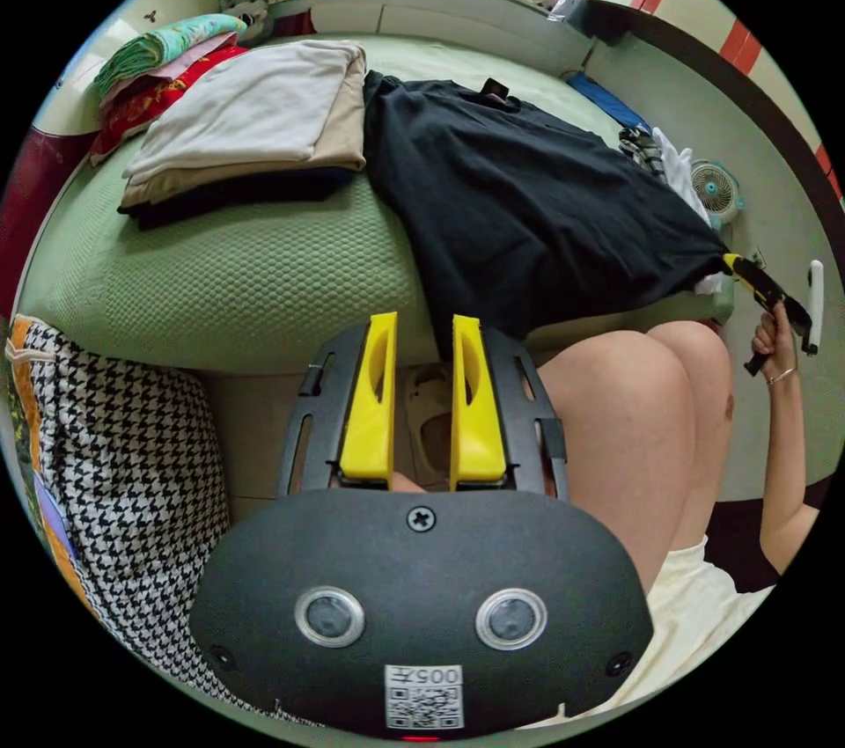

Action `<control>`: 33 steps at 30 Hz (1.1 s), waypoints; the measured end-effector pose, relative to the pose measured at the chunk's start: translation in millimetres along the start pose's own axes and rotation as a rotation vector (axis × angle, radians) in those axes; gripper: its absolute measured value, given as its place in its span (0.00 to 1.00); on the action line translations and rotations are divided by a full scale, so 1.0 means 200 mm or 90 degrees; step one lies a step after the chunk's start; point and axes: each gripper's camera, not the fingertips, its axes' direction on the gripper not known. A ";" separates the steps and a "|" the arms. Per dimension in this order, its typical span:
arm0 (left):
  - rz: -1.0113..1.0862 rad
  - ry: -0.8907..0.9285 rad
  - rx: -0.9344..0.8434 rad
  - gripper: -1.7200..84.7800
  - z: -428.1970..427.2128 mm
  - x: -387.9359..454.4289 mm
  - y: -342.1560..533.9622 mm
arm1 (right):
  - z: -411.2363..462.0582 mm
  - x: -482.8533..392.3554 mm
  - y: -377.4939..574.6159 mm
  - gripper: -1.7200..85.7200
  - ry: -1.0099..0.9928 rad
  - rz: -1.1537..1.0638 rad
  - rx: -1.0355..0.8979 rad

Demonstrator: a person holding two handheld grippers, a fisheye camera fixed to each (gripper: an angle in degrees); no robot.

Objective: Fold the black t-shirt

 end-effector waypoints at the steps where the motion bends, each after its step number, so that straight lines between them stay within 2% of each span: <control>1: 0.001 0.010 -0.003 0.14 0.00 0.00 0.02 | -0.09 0.04 -0.01 0.00 -0.005 0.011 0.017; 4: 0.003 0.017 -0.011 0.14 0.01 0.02 0.08 | -0.23 0.09 0.00 0.00 -0.045 0.024 0.027; 8: -0.004 0.042 -0.014 0.14 0.02 0.04 0.13 | -0.31 0.08 0.04 0.00 -0.029 0.008 0.012; 14: -0.015 0.050 -0.041 0.07 -0.02 0.07 0.19 | -0.42 0.07 0.11 0.00 -0.030 0.013 0.006; 17: 0.022 0.047 0.019 0.07 -0.23 0.09 0.26 | -0.55 0.09 0.13 0.00 -0.055 0.013 0.024; 25: 0.087 0.046 0.254 0.06 -1.11 0.09 0.55 | -1.11 0.10 0.26 0.00 -0.106 -0.001 0.105; 29: 0.097 0.047 0.303 0.06 -1.37 0.11 0.73 | -1.44 0.13 0.41 0.00 -0.127 0.018 0.153; 33: 0.083 0.077 0.254 0.06 -1.46 0.12 0.90 | -1.59 0.17 0.57 0.00 -0.114 0.051 0.155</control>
